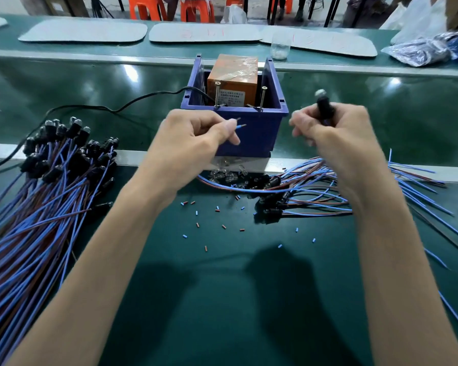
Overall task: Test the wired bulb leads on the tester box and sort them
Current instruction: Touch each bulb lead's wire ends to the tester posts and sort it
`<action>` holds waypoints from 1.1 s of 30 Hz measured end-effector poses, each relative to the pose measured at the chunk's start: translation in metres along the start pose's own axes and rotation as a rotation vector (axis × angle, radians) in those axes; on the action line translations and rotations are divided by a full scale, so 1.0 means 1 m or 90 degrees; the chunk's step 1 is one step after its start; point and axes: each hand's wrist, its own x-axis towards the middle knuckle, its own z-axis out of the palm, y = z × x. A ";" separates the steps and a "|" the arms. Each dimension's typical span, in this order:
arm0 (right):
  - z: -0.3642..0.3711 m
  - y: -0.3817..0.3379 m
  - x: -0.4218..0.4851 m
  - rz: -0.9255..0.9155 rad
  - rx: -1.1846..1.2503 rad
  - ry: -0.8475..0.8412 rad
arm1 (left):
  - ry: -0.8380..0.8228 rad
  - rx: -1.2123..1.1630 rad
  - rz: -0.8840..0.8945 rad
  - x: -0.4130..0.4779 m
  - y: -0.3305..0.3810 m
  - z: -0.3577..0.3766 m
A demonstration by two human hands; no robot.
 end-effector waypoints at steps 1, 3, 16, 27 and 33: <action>-0.005 0.000 0.000 -0.004 0.039 0.012 | 0.009 -0.017 -0.001 0.001 -0.001 -0.001; -0.010 -0.003 -0.001 -0.013 0.109 0.007 | 0.019 -0.041 -0.005 0.003 -0.001 0.000; 0.014 -0.011 -0.003 0.033 0.232 0.062 | -0.023 -0.191 -0.106 0.007 0.001 0.004; 0.016 -0.012 -0.010 -0.006 0.263 -0.059 | 0.036 -0.390 -0.054 0.000 0.010 0.020; 0.032 -0.017 -0.022 -0.028 0.240 -0.241 | 0.021 -0.606 -0.132 -0.004 0.019 0.030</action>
